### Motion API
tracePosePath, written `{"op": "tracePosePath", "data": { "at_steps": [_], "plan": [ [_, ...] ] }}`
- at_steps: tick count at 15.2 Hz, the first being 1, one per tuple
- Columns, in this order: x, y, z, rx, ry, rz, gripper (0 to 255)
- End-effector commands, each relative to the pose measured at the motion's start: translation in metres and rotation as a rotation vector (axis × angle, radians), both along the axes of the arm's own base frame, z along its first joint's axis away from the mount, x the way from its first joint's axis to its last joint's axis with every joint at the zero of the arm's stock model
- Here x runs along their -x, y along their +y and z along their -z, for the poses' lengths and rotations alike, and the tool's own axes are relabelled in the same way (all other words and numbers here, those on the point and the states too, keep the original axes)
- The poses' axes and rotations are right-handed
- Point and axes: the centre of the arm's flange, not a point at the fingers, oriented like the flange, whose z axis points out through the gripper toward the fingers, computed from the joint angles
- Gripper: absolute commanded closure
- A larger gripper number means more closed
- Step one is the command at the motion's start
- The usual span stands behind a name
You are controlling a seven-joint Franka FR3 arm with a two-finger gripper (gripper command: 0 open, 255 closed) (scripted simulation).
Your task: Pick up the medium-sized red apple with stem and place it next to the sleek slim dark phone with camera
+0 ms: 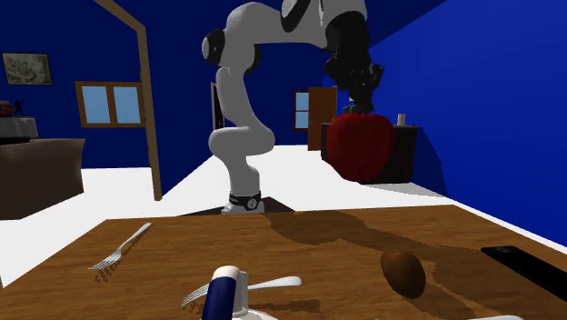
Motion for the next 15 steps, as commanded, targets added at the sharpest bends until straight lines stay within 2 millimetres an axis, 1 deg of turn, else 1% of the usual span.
{"op": "tracePosePath", "data": {
  "at_steps": [1, 15],
  "plan": [
    [-0.02, 0.019, 0.0, -0.001, -0.001, 0.001, 255],
    [-0.148, 0.152, -0.001, -0.001, -0.001, 0.001, 255]
  ]
}}
